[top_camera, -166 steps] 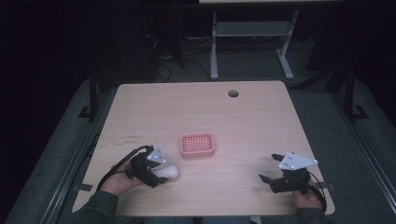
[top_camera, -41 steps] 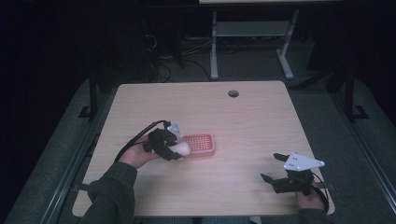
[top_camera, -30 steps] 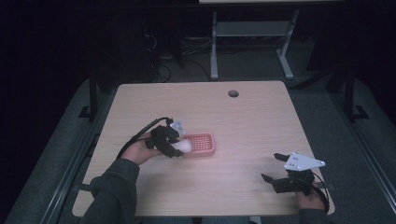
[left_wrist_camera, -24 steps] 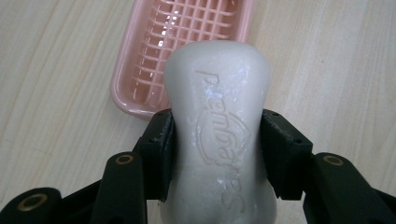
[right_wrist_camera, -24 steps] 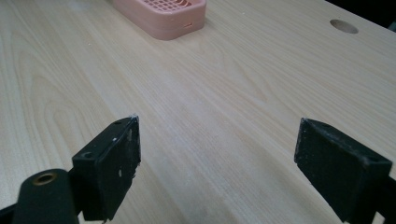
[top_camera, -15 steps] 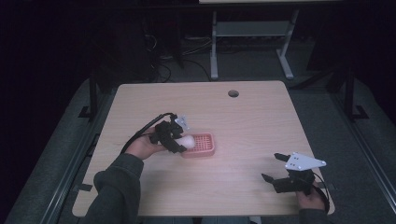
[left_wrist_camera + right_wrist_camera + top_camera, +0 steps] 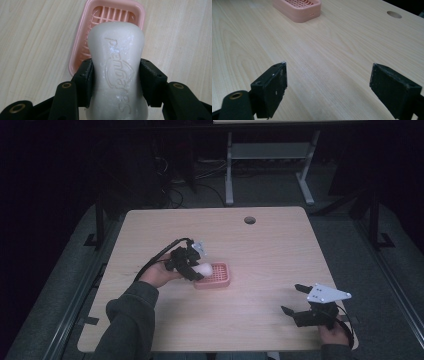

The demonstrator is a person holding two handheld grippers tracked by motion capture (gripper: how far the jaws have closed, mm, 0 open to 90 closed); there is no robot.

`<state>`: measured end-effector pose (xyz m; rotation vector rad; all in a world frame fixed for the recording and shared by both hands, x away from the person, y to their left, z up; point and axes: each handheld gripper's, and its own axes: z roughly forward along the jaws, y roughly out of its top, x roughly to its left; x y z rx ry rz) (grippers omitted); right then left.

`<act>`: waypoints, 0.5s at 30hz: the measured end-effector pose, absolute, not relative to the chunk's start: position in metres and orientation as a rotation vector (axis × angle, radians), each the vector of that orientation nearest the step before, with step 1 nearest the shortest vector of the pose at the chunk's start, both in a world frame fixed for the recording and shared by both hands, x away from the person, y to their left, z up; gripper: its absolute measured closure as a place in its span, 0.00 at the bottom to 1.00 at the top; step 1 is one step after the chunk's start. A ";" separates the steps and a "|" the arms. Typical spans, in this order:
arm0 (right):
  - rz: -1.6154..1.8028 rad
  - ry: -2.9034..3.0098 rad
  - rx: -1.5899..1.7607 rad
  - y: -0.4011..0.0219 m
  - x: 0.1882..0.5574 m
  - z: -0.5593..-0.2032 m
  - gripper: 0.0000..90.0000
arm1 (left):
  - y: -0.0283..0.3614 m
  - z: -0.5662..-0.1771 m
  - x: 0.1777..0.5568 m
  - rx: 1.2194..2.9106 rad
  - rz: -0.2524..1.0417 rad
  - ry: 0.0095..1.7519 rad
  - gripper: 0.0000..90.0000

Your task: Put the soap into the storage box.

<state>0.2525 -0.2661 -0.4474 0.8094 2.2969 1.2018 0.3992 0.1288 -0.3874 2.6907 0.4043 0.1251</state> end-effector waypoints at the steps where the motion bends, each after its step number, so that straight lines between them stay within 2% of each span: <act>1: 1.201 2.295 0.812 -0.267 0.252 -0.447 0.15 | 0.126 -0.388 0.401 2.683 0.125 0.405 0.55; 15: 1.209 2.293 0.827 -0.269 0.252 -0.448 0.15 | 0.110 -0.397 0.411 2.689 0.112 0.385 0.55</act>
